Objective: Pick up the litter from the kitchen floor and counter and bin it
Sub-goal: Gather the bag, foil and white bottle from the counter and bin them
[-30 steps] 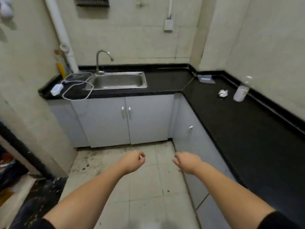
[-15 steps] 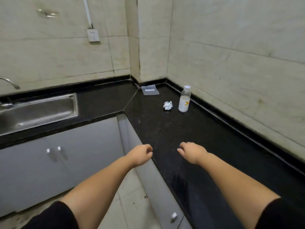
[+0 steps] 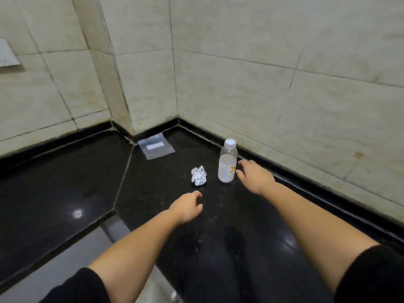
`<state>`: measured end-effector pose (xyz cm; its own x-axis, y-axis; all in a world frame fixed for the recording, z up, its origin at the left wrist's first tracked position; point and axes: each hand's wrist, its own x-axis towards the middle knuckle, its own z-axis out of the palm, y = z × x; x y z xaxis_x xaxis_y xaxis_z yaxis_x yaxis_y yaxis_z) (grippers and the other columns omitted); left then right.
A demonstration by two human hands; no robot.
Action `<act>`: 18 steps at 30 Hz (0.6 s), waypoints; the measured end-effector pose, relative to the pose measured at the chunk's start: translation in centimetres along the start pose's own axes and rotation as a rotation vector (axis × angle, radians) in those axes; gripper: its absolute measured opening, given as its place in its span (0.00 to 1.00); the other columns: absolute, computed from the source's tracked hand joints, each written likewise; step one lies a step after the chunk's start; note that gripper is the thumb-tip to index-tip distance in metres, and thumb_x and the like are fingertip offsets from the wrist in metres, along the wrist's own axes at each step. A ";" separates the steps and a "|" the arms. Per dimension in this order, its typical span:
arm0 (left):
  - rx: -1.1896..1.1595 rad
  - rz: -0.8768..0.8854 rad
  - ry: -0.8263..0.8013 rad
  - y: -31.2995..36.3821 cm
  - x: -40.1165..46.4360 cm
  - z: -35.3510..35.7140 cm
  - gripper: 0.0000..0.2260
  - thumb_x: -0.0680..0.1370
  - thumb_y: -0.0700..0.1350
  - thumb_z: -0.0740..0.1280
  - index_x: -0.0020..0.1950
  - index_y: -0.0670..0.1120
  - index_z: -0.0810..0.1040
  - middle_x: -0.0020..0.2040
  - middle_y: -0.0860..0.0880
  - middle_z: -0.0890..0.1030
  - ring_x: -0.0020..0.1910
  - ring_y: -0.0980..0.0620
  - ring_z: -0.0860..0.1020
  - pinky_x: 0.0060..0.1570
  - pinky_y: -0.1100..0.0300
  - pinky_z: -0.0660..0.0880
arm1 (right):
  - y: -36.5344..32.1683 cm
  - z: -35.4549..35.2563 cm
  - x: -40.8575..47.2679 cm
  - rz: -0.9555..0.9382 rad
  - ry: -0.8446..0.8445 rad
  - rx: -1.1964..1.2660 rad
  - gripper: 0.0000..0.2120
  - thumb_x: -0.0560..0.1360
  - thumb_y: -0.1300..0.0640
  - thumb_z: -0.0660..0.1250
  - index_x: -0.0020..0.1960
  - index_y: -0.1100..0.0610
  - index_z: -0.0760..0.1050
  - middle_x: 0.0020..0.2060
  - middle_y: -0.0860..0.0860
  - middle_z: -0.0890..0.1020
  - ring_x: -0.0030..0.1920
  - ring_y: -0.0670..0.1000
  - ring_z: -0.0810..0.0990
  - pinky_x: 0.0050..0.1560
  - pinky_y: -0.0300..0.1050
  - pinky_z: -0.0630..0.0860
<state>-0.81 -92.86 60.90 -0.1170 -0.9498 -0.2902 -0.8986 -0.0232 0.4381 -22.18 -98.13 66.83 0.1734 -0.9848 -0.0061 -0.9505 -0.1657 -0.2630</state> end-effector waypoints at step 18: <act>0.338 0.159 -0.133 -4.7 18.1 -0.5 0.27 0.75 0.50 0.66 0.72 0.50 0.61 0.72 0.44 0.60 0.68 0.39 0.63 0.61 0.46 0.72 | -2.2 3.6 15.1 0.092 0.200 -0.310 0.15 0.80 0.50 0.58 0.60 0.59 0.71 0.58 0.60 0.75 0.57 0.63 0.73 0.38 0.48 0.65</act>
<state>1.53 -110.13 54.01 -0.2997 -0.8840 -0.3587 -0.9508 0.2462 0.1878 -16.58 -112.49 63.87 0.0592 -0.9818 0.1806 -0.9979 -0.0538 0.0347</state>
